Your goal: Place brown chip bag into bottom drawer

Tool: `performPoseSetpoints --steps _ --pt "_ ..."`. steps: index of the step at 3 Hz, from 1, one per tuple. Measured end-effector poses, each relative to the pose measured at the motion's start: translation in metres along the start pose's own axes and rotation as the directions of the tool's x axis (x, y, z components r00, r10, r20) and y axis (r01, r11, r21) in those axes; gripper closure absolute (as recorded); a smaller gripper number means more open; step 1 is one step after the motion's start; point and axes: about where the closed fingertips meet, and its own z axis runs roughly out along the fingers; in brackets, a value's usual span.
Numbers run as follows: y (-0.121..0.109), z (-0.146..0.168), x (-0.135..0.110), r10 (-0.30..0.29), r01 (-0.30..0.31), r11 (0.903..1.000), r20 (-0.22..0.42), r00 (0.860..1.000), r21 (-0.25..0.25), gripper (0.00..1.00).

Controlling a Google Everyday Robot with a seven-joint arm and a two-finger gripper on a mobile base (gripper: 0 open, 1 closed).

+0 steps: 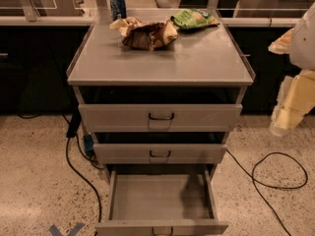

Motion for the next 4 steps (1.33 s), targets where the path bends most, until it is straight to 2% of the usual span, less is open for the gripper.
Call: performPoseSetpoints --steps 1,2,4 --pt "0.0000 0.0000 0.0000 0.000 0.000 1.0000 0.000 1.000 0.000 0.00" --pt "-0.0002 -0.0007 -0.0038 -0.027 0.028 0.9989 -0.029 0.999 0.038 0.00" --pt "-0.0034 0.0063 -0.0049 -0.054 0.058 0.9953 -0.055 0.997 0.077 0.00"
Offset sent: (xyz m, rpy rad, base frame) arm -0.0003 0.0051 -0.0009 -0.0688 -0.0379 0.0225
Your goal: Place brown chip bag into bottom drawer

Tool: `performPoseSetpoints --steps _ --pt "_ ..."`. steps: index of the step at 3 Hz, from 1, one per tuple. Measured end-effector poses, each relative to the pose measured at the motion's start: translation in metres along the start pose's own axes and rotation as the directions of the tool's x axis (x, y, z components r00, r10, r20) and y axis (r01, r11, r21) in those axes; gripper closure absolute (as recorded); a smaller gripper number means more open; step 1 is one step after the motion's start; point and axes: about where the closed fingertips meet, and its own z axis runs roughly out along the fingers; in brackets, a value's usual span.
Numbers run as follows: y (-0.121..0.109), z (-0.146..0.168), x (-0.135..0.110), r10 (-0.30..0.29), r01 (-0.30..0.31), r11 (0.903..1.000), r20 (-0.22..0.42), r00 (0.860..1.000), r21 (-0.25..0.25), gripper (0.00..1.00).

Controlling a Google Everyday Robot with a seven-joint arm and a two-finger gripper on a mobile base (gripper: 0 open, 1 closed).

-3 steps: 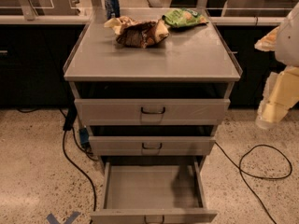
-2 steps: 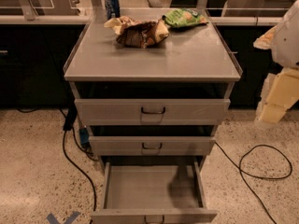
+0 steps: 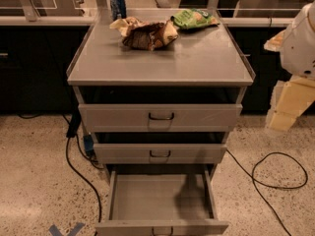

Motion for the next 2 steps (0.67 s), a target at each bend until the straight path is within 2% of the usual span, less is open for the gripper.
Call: performPoseSetpoints --steps 2 --pt "-0.042 0.039 0.003 -0.030 0.022 0.9953 0.082 0.996 0.095 0.00"
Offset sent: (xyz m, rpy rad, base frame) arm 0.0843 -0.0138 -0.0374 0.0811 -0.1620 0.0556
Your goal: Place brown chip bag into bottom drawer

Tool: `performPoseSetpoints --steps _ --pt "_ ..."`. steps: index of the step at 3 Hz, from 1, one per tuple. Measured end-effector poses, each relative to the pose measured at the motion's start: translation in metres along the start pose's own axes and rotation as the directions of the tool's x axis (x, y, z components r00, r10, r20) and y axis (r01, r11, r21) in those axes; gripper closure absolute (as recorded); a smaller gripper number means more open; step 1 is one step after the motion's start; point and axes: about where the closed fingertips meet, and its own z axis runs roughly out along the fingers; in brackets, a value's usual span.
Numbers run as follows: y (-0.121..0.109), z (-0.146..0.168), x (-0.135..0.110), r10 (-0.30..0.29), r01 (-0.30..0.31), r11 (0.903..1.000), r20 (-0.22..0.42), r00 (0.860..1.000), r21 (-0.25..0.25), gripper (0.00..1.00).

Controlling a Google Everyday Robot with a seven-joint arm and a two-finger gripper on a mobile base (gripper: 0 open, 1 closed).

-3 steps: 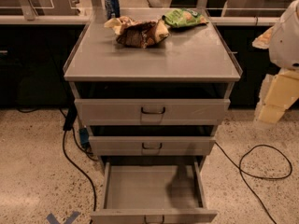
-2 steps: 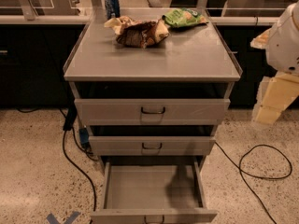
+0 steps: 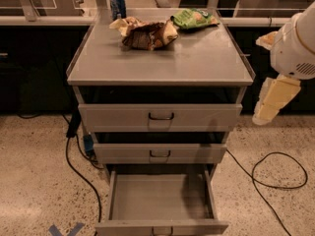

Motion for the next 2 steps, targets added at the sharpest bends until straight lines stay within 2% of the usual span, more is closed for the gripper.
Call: performPoseSetpoints --steps 1,2 --pt "-0.032 0.016 -0.010 -0.037 0.034 0.9978 0.058 0.998 0.056 0.00" --pt "-0.070 0.018 -0.034 -0.101 0.092 0.9907 0.096 0.990 0.100 0.00"
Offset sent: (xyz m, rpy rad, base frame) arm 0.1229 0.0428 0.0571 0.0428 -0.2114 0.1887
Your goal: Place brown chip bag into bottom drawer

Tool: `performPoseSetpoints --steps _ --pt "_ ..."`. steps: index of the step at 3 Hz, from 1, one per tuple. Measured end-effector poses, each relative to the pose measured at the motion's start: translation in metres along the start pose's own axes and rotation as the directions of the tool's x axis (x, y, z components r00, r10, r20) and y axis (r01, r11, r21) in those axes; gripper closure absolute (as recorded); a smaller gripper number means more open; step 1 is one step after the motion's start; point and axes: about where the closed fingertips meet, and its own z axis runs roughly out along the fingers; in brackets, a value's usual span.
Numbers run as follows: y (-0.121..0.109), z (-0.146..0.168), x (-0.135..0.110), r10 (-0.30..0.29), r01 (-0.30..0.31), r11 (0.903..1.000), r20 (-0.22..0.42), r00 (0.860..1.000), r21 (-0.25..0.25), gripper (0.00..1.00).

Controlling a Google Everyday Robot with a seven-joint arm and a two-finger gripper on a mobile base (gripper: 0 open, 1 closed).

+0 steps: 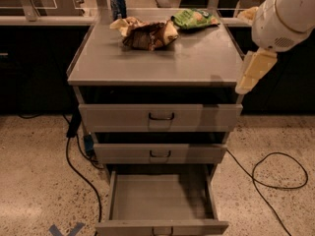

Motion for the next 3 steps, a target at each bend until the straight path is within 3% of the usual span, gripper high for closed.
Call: performPoseSetpoints --steps 1,3 --pt "-0.027 0.005 -0.032 -0.069 0.068 0.9976 0.043 0.997 0.010 0.00" --pt "-0.034 0.021 -0.044 -0.094 0.093 0.9955 0.063 0.994 0.020 0.00"
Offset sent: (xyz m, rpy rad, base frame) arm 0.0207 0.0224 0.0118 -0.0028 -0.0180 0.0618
